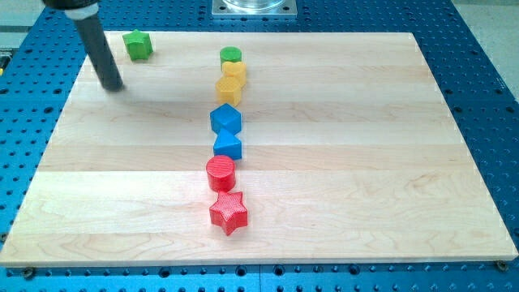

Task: Push the green star left above the green circle

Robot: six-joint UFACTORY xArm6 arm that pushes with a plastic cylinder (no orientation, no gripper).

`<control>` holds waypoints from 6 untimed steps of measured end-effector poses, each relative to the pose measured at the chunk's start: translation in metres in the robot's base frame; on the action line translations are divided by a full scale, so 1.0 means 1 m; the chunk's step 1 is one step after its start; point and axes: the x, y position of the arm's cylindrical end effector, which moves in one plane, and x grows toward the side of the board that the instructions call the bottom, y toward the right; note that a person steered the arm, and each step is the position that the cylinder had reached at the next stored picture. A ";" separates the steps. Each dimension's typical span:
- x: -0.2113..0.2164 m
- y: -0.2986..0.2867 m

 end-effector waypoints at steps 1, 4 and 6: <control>-0.066 0.014; -0.115 -0.023; -0.097 0.088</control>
